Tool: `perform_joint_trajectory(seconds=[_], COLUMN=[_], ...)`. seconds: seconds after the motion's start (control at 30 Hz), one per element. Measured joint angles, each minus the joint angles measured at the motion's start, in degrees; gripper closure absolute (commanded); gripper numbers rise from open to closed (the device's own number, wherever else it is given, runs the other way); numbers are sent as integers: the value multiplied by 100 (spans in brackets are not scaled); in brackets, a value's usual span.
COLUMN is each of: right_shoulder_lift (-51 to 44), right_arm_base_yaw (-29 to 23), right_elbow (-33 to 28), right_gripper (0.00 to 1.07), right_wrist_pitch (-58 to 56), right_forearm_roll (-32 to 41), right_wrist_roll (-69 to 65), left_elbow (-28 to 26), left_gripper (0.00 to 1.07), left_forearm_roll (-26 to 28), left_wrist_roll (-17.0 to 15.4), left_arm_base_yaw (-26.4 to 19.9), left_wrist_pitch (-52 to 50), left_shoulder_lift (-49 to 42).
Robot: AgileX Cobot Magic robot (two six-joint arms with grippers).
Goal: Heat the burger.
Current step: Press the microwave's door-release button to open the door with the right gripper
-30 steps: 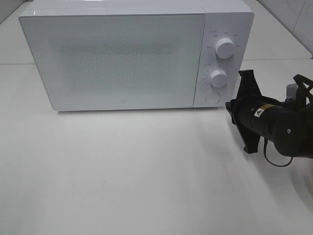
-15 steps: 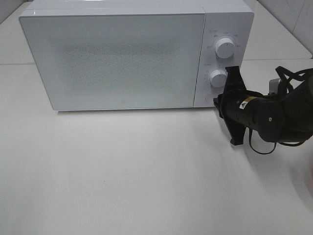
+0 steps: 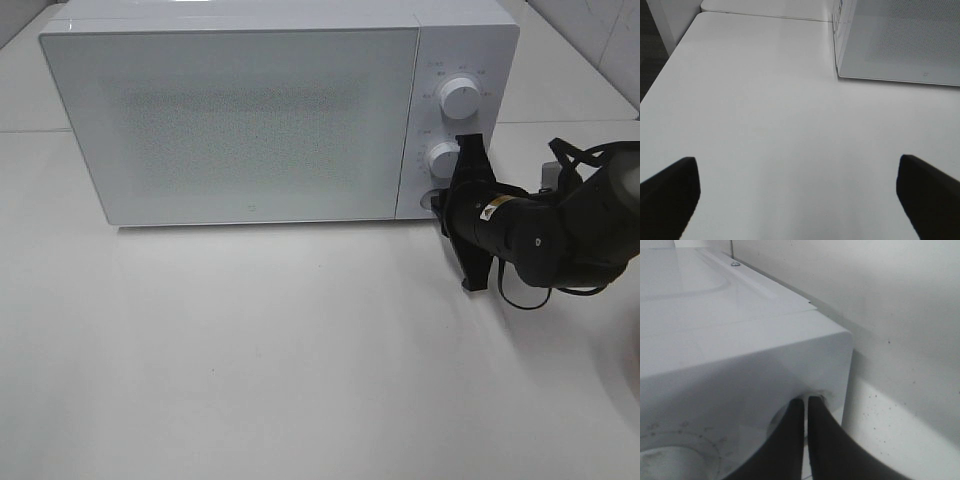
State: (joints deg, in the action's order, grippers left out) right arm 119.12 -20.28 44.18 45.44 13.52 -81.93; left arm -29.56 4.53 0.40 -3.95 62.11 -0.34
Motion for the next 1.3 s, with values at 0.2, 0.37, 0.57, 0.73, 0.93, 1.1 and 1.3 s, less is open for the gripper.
perform_joint_trajectory(seconds=[0.2,0.37,0.57,0.73,0.93,1.1,1.3], right_shoulder_lift=[46,74,132,160,178,178,178], right_arm_base_yaw=[-17,-46,-69,-57,74,97,97], right_elbow=[-69,-80,-86,80,241,246,246], right_gripper=[107,107,107,107,107,107,107], right_wrist_pitch=[384,567,733,561,149,103,103], right_forearm_roll=[-34,46,120,149,63,17,0], right_wrist_roll=[29,69,235,327,447,453,447], left_elbow=[0,0,0,0,0,0,0], left_gripper=[7,7,7,7,7,7,7], left_forearm_roll=[0,0,0,0,0,0,0], left_wrist_roll=[0,0,0,0,0,0,0], left_arm_base_yaw=[0,0,0,0,0,0,0], left_wrist_pitch=[0,0,0,0,-6,-6,-6], left_shoulder_lift=[0,0,0,0,0,0,0])
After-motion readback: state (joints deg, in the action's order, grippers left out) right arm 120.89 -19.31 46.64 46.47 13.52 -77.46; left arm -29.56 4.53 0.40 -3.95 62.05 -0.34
